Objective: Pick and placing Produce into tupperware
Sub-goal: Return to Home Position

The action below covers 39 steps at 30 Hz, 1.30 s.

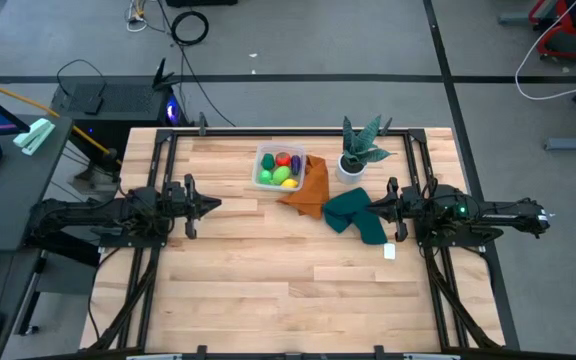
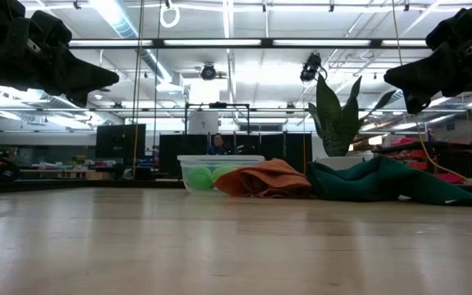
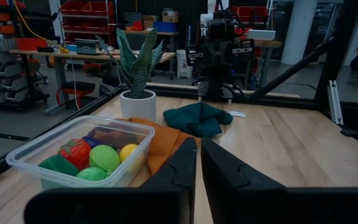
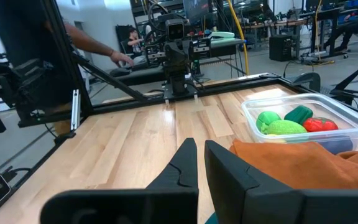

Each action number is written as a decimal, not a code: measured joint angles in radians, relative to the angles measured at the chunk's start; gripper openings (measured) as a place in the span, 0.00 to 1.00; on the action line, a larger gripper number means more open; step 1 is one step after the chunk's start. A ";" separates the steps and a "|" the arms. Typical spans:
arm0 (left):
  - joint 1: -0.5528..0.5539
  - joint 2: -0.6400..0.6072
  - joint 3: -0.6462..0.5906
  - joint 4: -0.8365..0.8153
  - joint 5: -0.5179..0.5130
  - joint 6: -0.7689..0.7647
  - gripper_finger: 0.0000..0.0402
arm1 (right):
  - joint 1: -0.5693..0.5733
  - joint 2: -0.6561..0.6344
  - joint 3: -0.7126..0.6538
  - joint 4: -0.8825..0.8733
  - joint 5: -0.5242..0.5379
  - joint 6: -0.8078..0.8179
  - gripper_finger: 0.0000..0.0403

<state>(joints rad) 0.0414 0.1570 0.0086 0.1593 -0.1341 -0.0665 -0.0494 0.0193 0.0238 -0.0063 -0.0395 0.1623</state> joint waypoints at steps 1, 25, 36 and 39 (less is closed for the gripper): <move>0.000 0.000 0.000 0.000 0.000 0.000 0.08 | 0.000 0.000 0.000 0.000 0.000 0.000 0.00; 0.000 0.000 0.000 0.000 0.000 0.000 0.09 | 0.000 0.000 0.000 0.000 0.000 0.000 0.00; 0.000 0.000 0.000 0.000 0.000 0.000 0.07 | 0.000 0.000 0.000 0.000 0.001 0.000 0.00; 0.000 0.000 0.000 0.000 0.000 0.000 0.06 | 0.000 0.000 0.000 0.000 0.001 0.000 0.00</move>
<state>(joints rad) 0.0415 0.1570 0.0086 0.1593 -0.1341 -0.0661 -0.0495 0.0193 0.0242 -0.0067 -0.0387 0.1619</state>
